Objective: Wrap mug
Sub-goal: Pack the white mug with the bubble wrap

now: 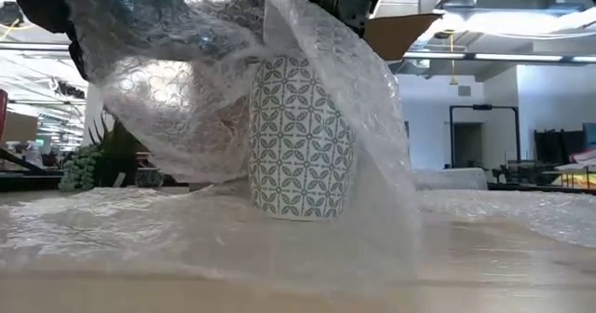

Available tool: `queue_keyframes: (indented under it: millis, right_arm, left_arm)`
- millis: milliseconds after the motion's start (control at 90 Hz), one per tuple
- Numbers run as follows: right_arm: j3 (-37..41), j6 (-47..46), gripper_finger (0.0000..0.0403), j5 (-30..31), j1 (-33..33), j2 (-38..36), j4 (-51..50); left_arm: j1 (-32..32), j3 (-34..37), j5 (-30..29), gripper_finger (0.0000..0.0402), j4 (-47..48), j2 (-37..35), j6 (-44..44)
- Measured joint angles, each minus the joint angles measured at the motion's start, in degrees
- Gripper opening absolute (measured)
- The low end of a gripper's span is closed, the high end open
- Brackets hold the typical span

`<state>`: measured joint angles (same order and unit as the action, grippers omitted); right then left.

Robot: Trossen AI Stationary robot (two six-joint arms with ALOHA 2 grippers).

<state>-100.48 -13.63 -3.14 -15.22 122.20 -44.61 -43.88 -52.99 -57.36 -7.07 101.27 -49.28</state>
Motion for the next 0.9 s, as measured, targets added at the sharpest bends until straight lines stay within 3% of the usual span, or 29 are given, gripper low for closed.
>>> queue_keyframes:
  millis: [278,633,744,900]
  right_arm:
    - [-9.52,0.4,0.0,4.86,-1.49,-2.99,-9.49]
    - [-10.21,3.34,0.0,8.51,-5.5,-8.33,-4.54]
    - [-10.37,5.01,0.0,7.22,-6.35,-9.49,1.33]
    - [-9.13,5.0,0.0,3.22,-5.85,-6.92,1.61]
  left_arm:
    - [-0.02,0.0,0.02,0.0,0.09,0.0,0.01]
    - [-0.02,0.0,0.02,0.0,0.33,0.0,0.0]
    - [-0.02,0.0,0.02,0.0,0.3,0.0,0.02]
    - [-0.02,0.02,0.04,0.0,0.24,0.0,0.0]
